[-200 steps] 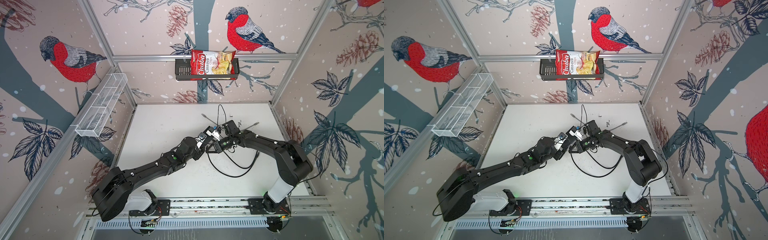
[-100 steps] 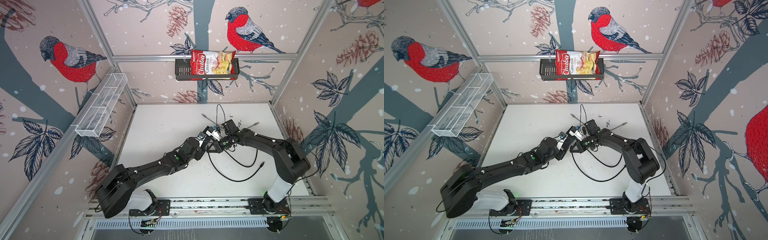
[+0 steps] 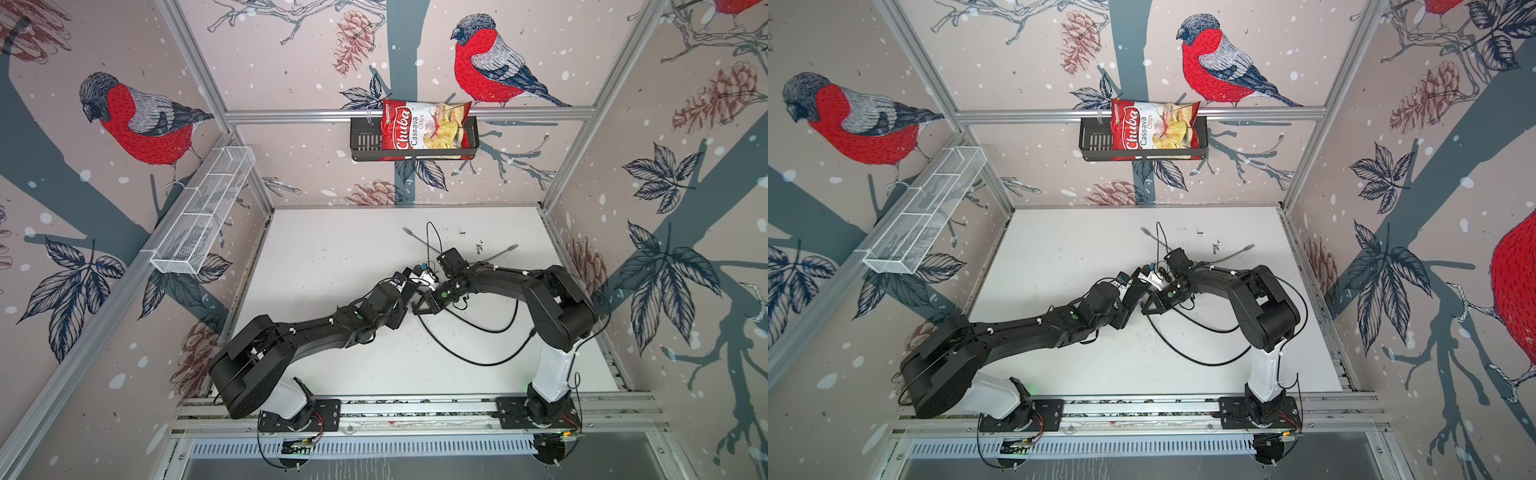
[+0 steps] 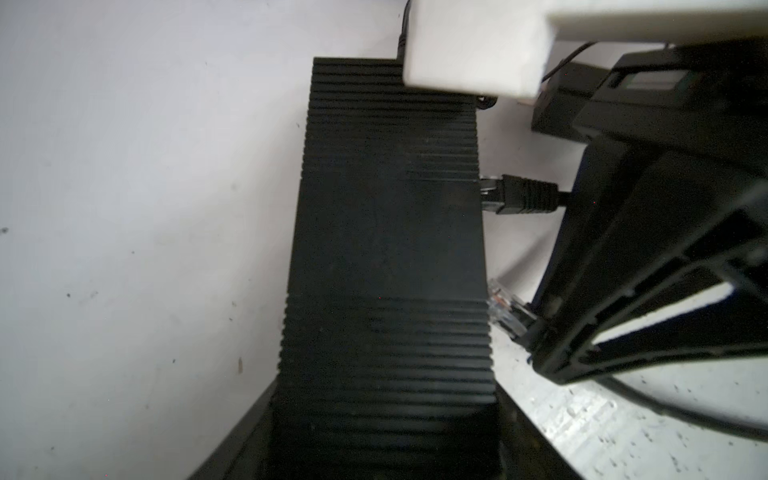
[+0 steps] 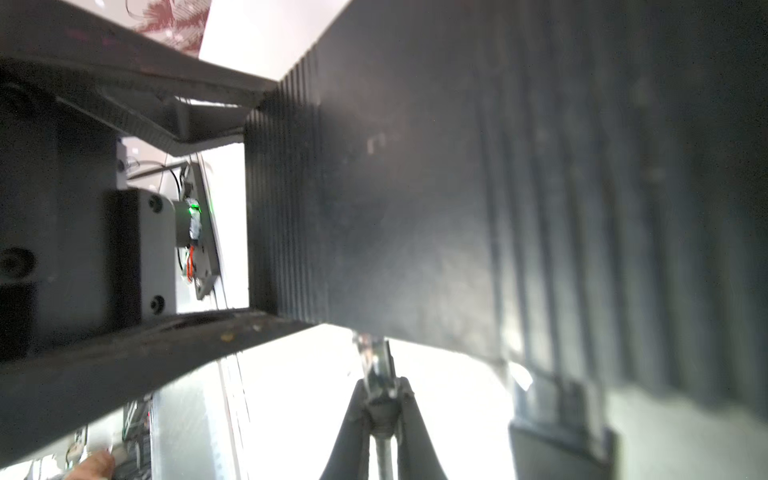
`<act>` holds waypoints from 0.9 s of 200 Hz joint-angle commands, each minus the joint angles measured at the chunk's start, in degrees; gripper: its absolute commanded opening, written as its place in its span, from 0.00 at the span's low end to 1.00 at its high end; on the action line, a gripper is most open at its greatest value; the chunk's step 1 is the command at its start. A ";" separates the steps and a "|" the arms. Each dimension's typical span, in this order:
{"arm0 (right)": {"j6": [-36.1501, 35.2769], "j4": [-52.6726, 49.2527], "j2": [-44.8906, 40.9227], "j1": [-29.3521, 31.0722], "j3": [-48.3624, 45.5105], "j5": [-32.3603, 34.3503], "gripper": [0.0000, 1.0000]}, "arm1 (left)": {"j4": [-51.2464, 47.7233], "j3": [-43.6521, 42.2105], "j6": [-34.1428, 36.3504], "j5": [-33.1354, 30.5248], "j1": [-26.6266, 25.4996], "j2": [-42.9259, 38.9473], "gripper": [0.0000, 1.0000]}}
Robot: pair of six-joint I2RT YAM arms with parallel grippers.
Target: Insert the plug into the switch port
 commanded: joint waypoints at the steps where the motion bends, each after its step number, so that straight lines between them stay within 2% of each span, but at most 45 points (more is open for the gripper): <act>1: -0.23 5.68 1.01 0.43 0.15 1.88 0.08 | -3.92 -0.60 -0.96 5.56 0.04 0.79 0.00; 41: -1.65 4.68 3.26 1.49 -0.16 3.46 0.10 | -4.39 -1.16 -2.74 4.31 0.05 2.48 0.00; 98: -1.48 5.46 2.25 1.97 -1.78 4.62 0.13 | -3.63 -2.12 -3.58 3.55 0.22 3.08 0.00; 144: -1.86 7.10 0.65 1.88 -2.49 2.86 0.12 | -4.01 -2.03 -3.69 4.53 0.22 1.31 0.38; 180: -3.84 6.55 -0.47 1.86 -2.58 1.35 0.12 | -4.74 -2.00 -3.59 4.91 0.22 -1.46 0.59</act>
